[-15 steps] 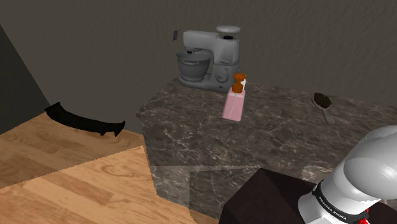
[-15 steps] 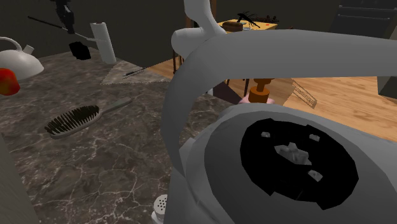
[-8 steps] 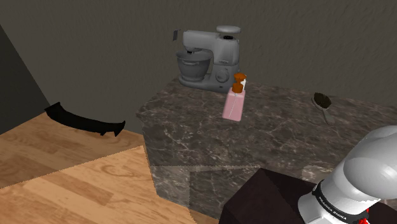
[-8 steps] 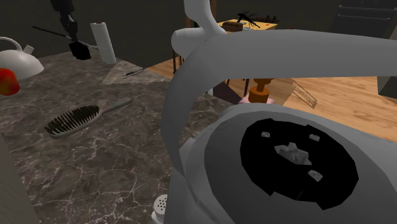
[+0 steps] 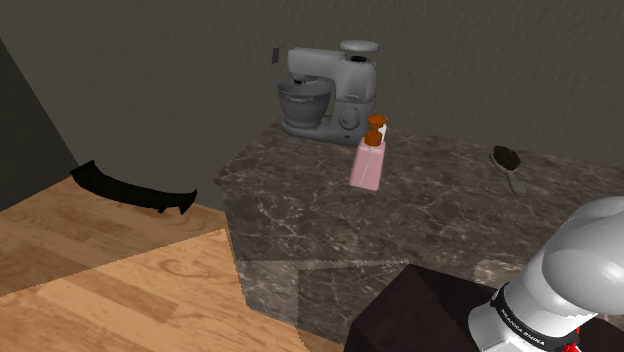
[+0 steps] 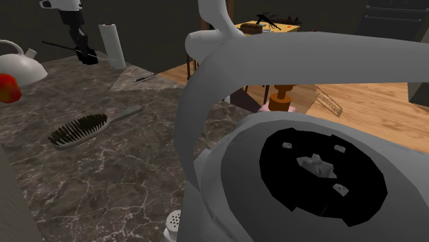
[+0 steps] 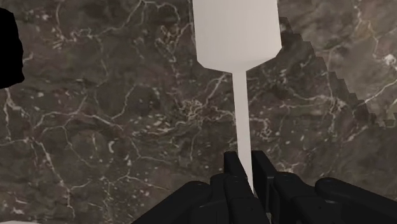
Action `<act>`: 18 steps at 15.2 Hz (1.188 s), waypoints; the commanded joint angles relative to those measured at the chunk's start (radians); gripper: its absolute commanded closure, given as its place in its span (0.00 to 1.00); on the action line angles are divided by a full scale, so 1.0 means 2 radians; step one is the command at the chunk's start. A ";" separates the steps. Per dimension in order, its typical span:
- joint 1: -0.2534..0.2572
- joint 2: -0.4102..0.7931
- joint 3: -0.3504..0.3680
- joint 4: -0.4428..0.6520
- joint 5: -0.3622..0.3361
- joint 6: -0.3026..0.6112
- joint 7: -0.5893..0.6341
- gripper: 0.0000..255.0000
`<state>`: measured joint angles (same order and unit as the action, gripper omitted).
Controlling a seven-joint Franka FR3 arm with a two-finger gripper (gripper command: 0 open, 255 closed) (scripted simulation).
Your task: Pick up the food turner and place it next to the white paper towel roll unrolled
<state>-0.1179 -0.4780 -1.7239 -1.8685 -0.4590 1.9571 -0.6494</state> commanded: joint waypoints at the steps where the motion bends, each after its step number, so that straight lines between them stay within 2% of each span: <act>1: 0.000 -0.002 -0.004 -0.011 -0.004 0.012 0.002 1.00; 18: 0.053 -0.043 -0.082 -0.063 -0.062 0.096 0.034 1.00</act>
<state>-0.0184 -0.5594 -1.8801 -1.9933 -0.5780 2.1440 -0.5831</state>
